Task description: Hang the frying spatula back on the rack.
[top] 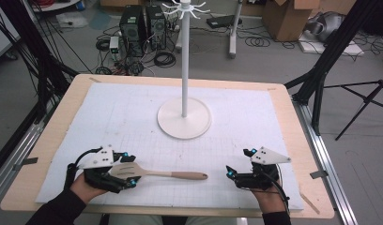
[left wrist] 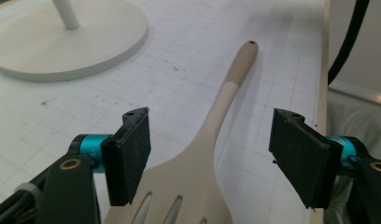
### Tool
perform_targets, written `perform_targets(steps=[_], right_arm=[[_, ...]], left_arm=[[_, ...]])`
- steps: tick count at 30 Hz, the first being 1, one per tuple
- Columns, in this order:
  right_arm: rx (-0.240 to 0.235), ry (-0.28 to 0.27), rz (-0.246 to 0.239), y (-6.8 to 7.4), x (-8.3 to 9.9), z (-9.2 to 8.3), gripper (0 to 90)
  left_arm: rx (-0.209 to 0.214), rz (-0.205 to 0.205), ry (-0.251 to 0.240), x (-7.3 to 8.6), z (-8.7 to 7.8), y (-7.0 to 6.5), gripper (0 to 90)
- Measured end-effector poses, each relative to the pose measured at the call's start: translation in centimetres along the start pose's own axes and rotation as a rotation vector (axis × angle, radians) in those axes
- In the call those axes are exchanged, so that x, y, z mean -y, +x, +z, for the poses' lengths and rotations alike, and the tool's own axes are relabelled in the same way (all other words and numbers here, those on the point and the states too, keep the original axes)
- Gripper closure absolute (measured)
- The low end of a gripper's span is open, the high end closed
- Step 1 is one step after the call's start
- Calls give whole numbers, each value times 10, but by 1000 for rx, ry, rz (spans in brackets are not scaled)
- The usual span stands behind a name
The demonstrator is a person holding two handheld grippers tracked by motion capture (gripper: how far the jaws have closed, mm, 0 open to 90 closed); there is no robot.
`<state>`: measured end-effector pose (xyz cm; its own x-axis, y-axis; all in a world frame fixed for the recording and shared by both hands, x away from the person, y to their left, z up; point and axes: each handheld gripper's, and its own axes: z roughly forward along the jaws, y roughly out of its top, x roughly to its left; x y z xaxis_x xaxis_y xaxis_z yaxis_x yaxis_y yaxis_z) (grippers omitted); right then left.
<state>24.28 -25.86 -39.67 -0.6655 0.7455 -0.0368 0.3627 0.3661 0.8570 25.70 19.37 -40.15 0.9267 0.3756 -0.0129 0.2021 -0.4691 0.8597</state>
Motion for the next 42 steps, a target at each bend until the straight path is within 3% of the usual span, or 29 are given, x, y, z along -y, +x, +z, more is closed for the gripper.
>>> perform_targets(steps=[9, 17, 32, 40, 42], right_arm=[[-21, 6, -5, 1, -1, 2, 140], [-29, 9, -11, 2, -1, 3, 140], [-34, 12, -8, 2, -2, 4, 140], [-34, 15, -10, 2, -2, 5, 140], [-36, 13, -16, 2, -2, 5, 141]], left_arm=[[33, 56, 172, -20, 36, 4, 314], [59, 79, 336, -19, 64, 3, 440], [100, 96, 393, -19, 73, 6, 679], [137, 135, 404, -22, 71, 2, 738], [132, 110, 396, -23, 70, 2, 758]])
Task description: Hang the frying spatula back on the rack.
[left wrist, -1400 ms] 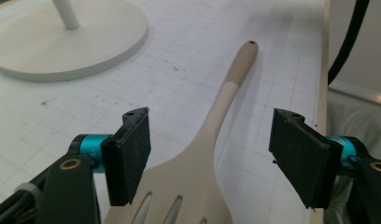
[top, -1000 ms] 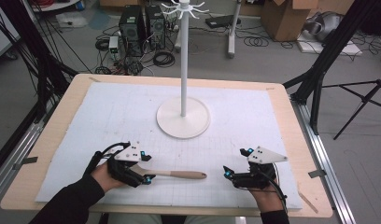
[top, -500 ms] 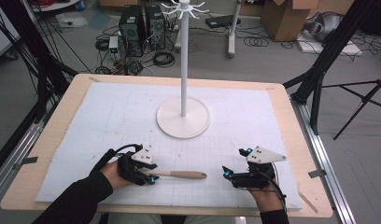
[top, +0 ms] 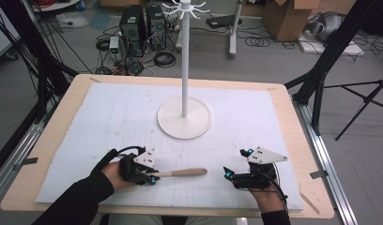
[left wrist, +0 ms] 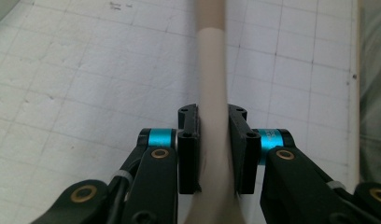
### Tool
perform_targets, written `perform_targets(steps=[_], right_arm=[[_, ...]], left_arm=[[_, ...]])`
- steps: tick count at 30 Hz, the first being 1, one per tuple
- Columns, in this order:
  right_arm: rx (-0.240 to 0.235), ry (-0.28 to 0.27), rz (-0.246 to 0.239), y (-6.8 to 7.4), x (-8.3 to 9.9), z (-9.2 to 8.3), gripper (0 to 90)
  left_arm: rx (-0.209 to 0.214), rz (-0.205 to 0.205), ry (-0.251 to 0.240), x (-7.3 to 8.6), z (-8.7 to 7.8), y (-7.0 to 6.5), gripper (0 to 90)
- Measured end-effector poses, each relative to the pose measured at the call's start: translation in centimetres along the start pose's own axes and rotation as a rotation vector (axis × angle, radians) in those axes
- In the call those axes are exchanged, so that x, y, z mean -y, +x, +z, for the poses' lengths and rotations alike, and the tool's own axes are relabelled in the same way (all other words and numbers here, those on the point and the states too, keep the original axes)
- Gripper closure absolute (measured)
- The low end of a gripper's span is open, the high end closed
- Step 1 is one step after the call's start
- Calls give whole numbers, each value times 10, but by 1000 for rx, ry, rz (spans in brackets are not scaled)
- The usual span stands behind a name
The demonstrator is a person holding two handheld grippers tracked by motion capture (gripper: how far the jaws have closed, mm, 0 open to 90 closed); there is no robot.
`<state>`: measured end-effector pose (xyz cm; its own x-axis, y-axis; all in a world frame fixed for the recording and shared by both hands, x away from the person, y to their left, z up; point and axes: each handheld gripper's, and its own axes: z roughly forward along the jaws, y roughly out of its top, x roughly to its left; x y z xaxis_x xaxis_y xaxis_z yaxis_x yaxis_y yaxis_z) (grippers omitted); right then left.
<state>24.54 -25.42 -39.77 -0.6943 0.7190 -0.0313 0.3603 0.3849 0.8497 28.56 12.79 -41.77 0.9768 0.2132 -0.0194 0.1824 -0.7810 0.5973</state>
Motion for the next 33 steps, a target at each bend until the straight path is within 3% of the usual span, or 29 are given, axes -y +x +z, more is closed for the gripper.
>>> perform_targets(steps=[5, 12, 23, 33], right_arm=[[-2, 0, 0, 0, 0, 0, 141], [-5, 2, 4, 2, -1, 1, 142], [-3, 2, 1, 2, -1, 1, 142], [-5, 5, -5, 2, -1, 2, 142]], left_arm=[[16, -3, -60, 1, -11, 0, 759], [4, -12, -105, 4, -20, 0, 761], [-7, -3, -25, 4, -15, -1, 763], [6, -33, 44, 1, -9, 2, 760]])
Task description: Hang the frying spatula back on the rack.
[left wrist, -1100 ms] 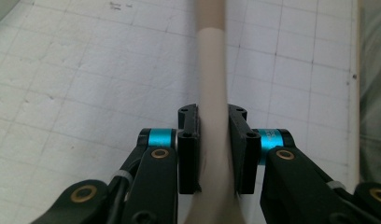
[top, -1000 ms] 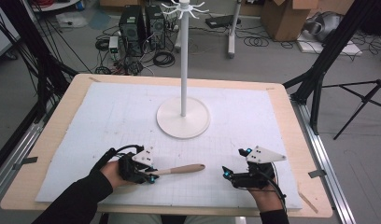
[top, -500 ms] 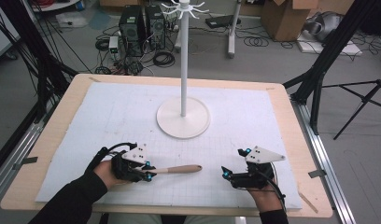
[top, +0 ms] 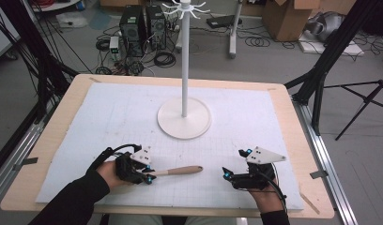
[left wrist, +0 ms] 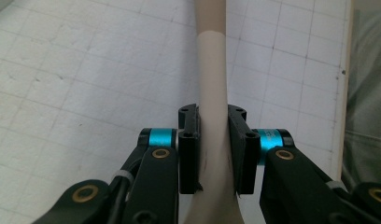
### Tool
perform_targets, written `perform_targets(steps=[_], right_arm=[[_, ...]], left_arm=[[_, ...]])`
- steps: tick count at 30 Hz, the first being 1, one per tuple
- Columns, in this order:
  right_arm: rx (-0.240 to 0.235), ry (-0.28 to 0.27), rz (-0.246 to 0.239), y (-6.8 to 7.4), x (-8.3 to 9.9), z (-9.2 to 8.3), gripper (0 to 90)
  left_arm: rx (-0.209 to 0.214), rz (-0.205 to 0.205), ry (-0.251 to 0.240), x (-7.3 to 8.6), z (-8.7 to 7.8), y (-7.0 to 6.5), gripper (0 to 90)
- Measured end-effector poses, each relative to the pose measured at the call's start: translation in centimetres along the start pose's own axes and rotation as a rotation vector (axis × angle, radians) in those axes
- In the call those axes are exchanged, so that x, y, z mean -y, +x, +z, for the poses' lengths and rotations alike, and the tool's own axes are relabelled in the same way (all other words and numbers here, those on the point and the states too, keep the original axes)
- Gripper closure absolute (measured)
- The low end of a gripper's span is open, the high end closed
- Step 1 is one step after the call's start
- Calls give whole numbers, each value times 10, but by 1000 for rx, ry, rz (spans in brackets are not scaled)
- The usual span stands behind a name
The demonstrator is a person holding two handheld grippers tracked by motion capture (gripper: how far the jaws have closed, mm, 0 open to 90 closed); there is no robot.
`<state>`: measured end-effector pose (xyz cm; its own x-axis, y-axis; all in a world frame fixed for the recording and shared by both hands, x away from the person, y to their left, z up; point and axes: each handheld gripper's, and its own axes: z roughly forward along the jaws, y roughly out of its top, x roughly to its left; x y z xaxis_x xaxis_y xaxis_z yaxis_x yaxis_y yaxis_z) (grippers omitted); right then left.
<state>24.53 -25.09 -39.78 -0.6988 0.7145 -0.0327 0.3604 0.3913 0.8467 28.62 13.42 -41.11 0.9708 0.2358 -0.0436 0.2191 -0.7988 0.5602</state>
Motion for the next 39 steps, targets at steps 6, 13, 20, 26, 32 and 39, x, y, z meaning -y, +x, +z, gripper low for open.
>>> perform_targets(steps=[6, 13, 20, 26, 32, 39], right_arm=[[-1, 3, -1, 0, 0, 0, 143], [-5, 8, 3, 0, 0, 0, 143], [-3, 5, -2, 0, 0, 0, 143], [-3, 8, 1, 0, 1, 0, 143], [-4, 5, -1, 0, 0, 0, 143], [-6, 6, 6, -1, 1, -1, 143]], left_arm=[[6, -10, 1, -2, 4, 1, 707], [3, -43, -9, -10, 6, 3, 591], [4, -34, 37, -14, 16, 3, 592], [17, -21, 34, -15, 17, 2, 767], [4, -21, 30, -16, 17, 1, 777], [-5, -43, -28, -14, 6, 3, 779]])
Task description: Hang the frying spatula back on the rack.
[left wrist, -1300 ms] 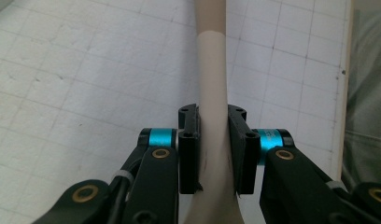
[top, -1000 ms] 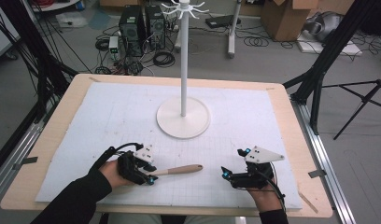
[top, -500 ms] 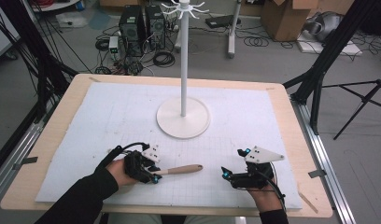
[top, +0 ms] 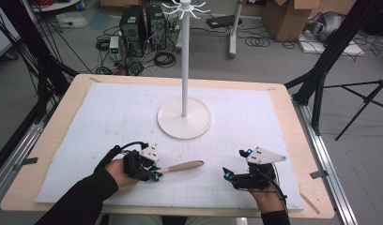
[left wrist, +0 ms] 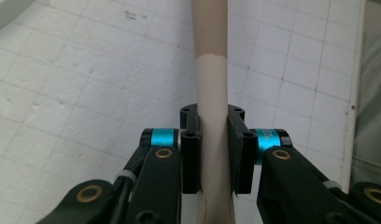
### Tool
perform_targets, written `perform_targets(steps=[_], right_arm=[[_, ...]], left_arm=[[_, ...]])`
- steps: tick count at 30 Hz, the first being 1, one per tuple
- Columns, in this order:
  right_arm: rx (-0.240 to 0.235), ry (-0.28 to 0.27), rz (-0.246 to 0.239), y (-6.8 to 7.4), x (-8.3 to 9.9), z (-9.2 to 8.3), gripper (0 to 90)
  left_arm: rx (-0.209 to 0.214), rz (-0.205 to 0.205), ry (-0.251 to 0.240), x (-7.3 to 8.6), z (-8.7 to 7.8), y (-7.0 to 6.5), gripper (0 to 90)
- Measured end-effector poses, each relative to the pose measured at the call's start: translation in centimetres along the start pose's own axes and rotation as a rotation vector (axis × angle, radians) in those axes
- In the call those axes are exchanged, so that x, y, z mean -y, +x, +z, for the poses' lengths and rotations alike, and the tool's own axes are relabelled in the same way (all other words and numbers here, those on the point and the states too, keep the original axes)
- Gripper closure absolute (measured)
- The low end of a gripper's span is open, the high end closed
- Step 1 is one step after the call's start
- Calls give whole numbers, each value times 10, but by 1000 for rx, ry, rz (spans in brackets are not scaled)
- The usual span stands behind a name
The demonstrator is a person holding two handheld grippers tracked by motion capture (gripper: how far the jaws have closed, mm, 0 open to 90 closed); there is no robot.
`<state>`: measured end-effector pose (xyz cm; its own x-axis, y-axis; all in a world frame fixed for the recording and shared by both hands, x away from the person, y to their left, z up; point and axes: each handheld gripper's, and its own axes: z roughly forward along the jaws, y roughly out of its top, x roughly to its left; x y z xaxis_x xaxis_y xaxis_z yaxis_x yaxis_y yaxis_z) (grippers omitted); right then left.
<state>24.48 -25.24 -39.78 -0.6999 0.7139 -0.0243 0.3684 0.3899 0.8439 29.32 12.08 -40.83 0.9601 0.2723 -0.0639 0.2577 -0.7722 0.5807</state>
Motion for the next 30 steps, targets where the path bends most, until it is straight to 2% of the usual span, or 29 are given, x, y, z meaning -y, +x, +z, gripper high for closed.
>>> perform_targets(steps=[7, 9, 10, 11, 13, 16, 18, 22, 25, 26, 29, 30], right_arm=[[0, -5, 1, 0, 0, 0, 143], [0, -6, 2, 1, 0, 0, 142], [0, -6, 2, 1, 0, 0, 143], [1, -8, 2, 1, -1, 0, 143], [0, -14, -1, 1, -1, 0, 143], [-13, -39, -1, 2, -3, -1, 143], [-31, -65, -5, 4, -5, -2, 142], [-66, -111, -26, 10, -12, -1, 143], [-91, -116, -51, 16, -17, 2, 145], [-98, -119, -64, 18, -19, 3, 147], [-124, -137, -75, 22, -24, 5, 148], [-157, -170, -84, 25, -29, 4, 151]], left_arm=[[-4, -30, -63, 4, -13, 2, 779], [-13, -40, -96, 7, -19, 3, 779], [-1, -53, -123, 8, -22, 3, 779], [-1, -53, -123, 8, -22, 3, 778], [8, -72, -189, 12, -30, 3, 778], [28, -79, -257, 14, -38, 1, 777], [51, -83, -313, 14, -43, -1, 777], [78, -78, -379, 12, -51, -6, 777], [81, -73, -406, 10, -54, -9, 777], [94, -68, -431, 9, -56, -11, 777], [114, -67, -449, 6, -57, -13, 777], [129, -53, -457, 4, -59, -15, 777]])
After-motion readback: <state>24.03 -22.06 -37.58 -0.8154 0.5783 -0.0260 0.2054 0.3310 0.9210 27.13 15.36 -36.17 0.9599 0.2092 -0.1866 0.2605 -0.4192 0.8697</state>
